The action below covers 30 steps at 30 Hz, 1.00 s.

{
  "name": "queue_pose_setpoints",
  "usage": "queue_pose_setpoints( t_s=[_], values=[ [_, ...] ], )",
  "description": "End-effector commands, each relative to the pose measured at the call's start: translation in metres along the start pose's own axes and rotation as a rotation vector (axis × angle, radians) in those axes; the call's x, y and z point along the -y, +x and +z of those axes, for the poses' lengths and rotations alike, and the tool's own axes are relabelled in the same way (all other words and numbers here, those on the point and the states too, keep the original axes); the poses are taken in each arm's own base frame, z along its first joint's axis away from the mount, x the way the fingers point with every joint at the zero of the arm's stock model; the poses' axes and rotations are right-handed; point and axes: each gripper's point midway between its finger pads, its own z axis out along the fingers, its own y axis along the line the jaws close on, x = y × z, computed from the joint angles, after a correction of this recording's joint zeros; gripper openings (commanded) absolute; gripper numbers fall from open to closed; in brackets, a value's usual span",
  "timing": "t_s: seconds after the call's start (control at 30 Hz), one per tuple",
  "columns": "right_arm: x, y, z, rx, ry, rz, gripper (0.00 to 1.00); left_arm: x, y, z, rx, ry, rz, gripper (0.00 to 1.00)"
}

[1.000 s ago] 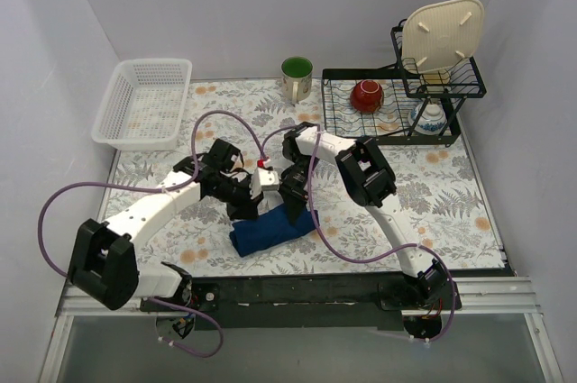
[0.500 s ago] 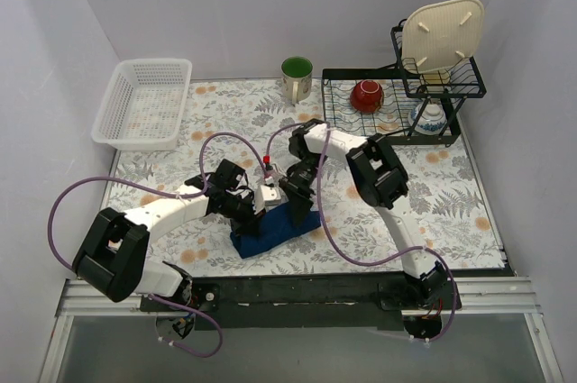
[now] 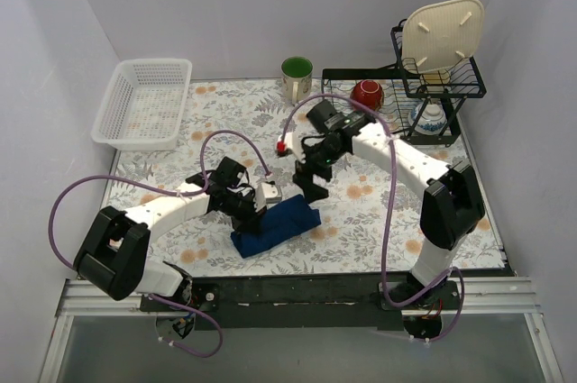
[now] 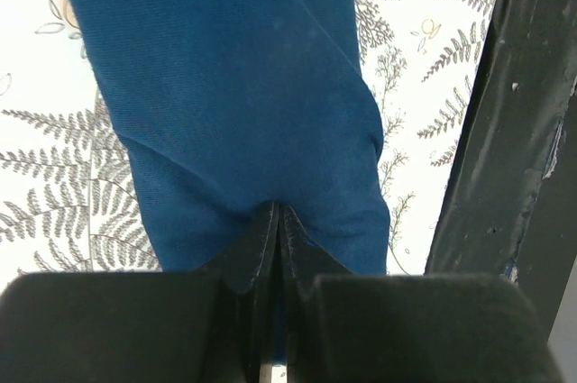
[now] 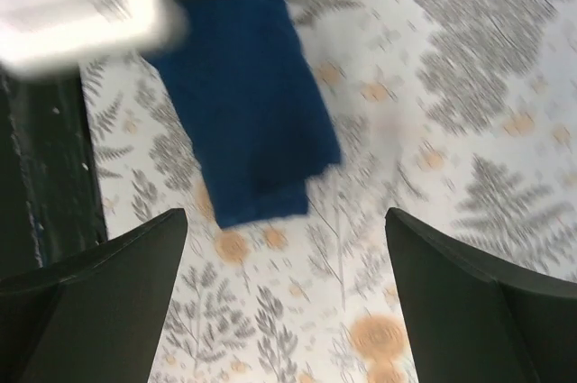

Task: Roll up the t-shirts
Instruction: Roll the T-shirt to the center of the board.

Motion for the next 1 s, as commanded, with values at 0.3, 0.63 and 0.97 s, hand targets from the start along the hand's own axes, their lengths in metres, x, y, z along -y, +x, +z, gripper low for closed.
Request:
queue_pose_setpoints(
  t_s=[0.3, 0.63, 0.97],
  values=[
    [-0.02, 0.01, 0.07, -0.062, -0.069, 0.18, 0.22, -0.017, -0.03, -0.009, 0.052, -0.059, -0.007, 0.0],
    [-0.027, 0.042, 0.104, -0.145, -0.177, 0.218, 0.01, -0.013, 0.005, -0.01, -0.001, -0.094, -0.13, 0.0],
    [-0.009, 0.063, 0.137, -0.221, -0.177, 0.26, 0.01, -0.011, 0.024, -0.009, -0.071, -0.112, -0.231, 0.0]
  ],
)
